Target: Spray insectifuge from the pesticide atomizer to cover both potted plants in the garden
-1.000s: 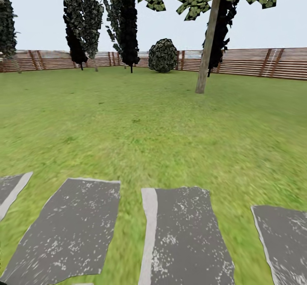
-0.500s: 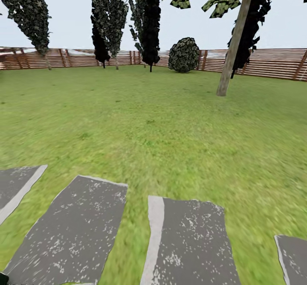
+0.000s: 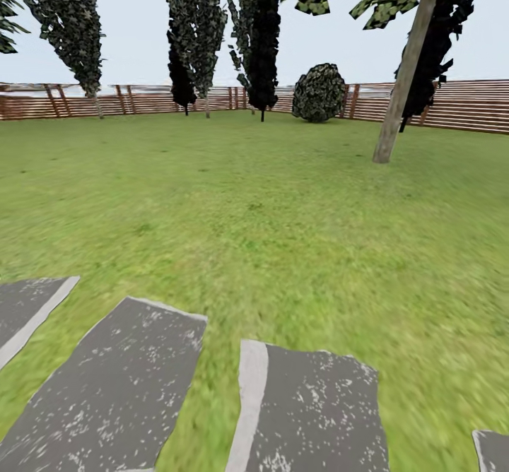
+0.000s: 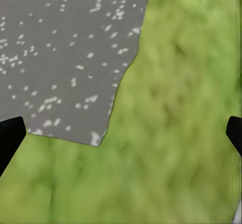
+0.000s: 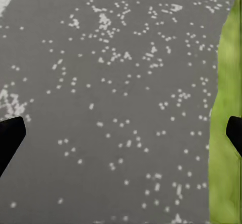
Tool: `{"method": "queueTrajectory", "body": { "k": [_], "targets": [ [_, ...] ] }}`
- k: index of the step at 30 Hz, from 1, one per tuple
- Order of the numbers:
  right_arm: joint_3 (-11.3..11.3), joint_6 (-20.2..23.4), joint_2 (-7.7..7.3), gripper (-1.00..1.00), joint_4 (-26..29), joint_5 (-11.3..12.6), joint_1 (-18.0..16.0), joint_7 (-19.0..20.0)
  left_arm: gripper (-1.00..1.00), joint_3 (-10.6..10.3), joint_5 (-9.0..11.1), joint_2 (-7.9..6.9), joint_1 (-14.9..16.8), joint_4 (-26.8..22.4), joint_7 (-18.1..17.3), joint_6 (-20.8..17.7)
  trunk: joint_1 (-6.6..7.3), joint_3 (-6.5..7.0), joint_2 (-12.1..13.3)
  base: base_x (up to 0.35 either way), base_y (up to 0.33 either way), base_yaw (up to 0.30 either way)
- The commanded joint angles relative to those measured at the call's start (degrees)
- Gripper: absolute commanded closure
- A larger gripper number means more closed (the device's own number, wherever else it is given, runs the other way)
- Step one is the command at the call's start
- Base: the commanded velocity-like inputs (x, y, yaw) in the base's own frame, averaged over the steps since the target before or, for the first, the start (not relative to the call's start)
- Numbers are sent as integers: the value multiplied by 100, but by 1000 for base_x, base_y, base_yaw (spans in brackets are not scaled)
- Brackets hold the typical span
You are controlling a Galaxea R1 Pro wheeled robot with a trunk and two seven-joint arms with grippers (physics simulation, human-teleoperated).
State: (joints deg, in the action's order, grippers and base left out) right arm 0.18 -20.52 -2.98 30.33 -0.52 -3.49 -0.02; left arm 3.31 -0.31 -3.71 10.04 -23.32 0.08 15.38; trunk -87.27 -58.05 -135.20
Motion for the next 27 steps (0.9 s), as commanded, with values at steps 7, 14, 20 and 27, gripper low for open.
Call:
{"method": "queueTrajectory", "body": {
  "k": [7,14,20,27],
  "targets": [
    [0,-13,16,-100,-9,-9,-2,-6,-100,12,-4,1,6,3,1,18,-1,-5,-2,192,-223,235],
    [0,-13,17,-100,-15,-9,-2,-2,-100,12,-4,1,4,3,1,18,-1,-5,-2,188,-225,272],
    [0,-13,17,-100,-18,-9,-2,-6,-100,12,-4,1,4,3,1,18,-1,-5,-2,187,-225,275],
    [0,-14,17,-100,-18,-9,-2,-7,-100,12,-4,1,4,3,1,19,-1,-5,-2,187,-225,275]
  ]
}}
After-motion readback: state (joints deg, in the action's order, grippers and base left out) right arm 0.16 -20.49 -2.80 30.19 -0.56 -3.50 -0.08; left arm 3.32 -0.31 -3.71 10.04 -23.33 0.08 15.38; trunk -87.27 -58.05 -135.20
